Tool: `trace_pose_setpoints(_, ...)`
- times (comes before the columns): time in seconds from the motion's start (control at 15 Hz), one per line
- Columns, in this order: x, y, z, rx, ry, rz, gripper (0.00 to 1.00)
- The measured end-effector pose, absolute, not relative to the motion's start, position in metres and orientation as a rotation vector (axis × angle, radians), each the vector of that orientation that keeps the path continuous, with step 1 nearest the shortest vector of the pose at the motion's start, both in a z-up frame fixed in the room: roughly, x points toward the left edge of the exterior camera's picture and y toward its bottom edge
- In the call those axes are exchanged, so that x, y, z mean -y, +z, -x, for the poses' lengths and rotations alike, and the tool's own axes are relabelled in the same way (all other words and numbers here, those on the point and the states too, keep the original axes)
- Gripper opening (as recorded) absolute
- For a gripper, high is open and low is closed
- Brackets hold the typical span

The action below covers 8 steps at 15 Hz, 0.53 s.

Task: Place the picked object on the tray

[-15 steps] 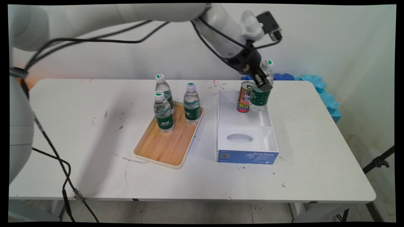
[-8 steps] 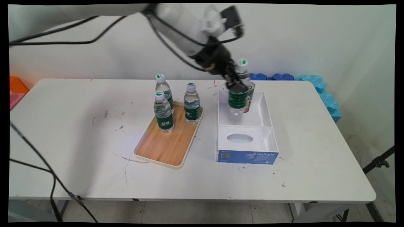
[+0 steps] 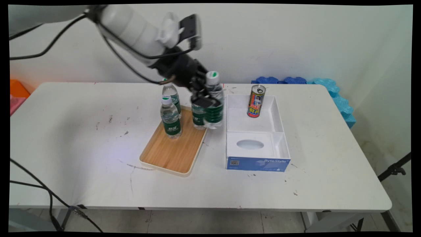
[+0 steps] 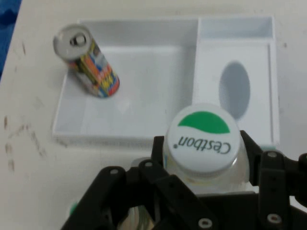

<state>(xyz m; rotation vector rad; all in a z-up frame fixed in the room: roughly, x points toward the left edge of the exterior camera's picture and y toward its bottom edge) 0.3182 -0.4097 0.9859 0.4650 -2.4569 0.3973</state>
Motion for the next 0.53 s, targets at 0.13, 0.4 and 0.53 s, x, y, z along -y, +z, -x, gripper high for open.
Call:
trace_pose_setpoints(0.13,0.398,0.982,-0.339,2.474,0.400,-0.451,0.00)
trace_pose_setpoints(0.4,0.383,0.972,-0.364,2.496,0.401,-0.432,0.00)
trace_pose_setpoints(0.53,0.375,0.963,-0.377,2.511,0.396,-0.422,0.00)
